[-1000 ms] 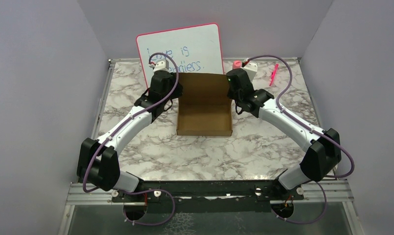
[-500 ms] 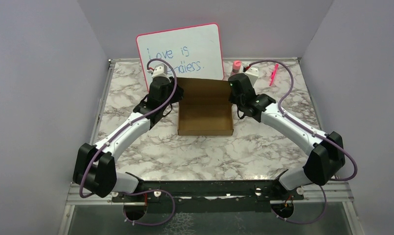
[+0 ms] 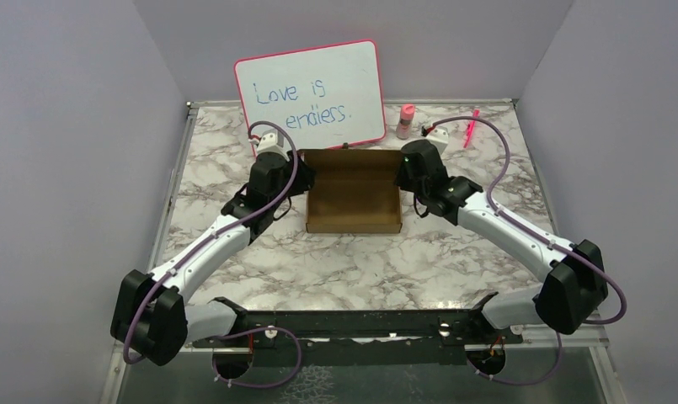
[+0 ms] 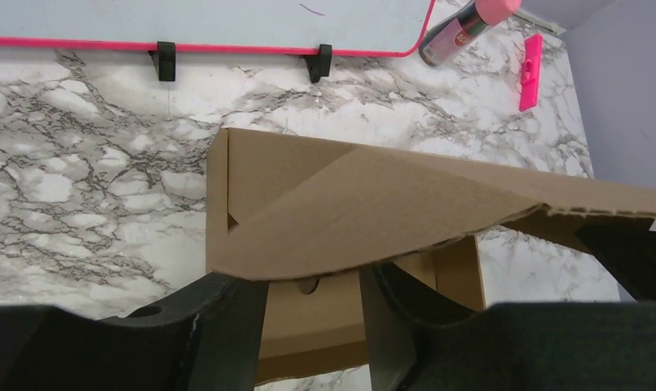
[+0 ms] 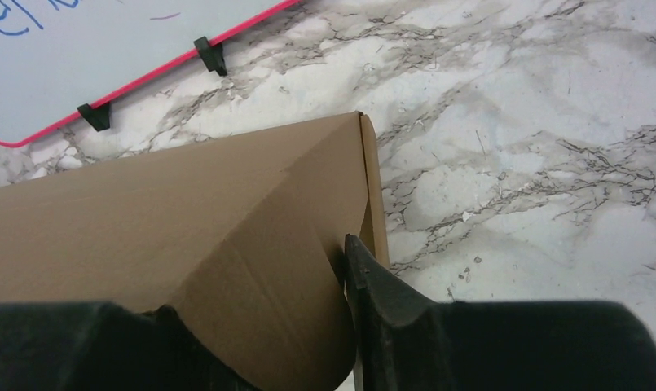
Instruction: Fold the paper box
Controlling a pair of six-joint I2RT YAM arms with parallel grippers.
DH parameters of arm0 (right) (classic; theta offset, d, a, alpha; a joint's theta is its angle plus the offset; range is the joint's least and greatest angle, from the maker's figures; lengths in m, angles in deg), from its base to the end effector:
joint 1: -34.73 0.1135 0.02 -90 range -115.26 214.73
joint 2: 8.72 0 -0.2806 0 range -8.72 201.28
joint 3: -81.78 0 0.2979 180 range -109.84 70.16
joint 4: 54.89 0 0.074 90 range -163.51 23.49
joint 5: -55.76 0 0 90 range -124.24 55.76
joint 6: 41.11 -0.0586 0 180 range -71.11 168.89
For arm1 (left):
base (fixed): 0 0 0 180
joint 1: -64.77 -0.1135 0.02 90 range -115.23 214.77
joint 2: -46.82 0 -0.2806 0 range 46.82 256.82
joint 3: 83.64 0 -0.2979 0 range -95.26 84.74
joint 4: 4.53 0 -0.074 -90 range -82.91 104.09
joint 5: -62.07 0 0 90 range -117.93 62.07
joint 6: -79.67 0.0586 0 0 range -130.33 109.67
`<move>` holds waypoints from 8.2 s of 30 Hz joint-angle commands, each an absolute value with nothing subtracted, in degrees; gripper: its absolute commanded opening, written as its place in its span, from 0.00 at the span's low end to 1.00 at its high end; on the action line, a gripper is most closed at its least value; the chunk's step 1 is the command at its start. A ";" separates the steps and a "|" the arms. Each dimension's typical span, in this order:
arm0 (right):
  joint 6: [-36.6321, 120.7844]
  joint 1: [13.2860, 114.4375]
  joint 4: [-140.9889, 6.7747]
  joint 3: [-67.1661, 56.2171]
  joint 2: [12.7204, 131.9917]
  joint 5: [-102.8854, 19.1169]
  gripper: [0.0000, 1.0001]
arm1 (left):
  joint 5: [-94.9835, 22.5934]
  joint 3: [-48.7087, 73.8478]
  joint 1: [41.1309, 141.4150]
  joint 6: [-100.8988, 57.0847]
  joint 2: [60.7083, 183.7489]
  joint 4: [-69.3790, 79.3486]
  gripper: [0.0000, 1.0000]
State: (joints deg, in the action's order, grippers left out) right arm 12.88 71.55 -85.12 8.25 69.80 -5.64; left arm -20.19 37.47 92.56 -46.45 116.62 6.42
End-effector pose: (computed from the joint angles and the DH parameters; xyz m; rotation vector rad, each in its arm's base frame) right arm 0.3077 0.1953 0.2902 0.2614 2.0928 0.2142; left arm 0.3029 -0.1507 0.2713 -0.2360 1.9835 -0.5997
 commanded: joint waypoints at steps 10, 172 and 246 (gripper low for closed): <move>18.69 72.16 -83.07 9.24 63.41 -10.95 0.67 | -20.85 42.02 92.72 -44.01 104.53 8.85 0.58; 20.71 67.15 -50.08 50.78 59.27 -30.17 0.39 | -31.17 63.54 90.26 -47.50 119.27 -6.22 0.45; 96.22 105.66 -44.09 29.24 84.38 3.61 0.03 | -15.54 40.48 79.03 -20.06 93.51 27.52 0.99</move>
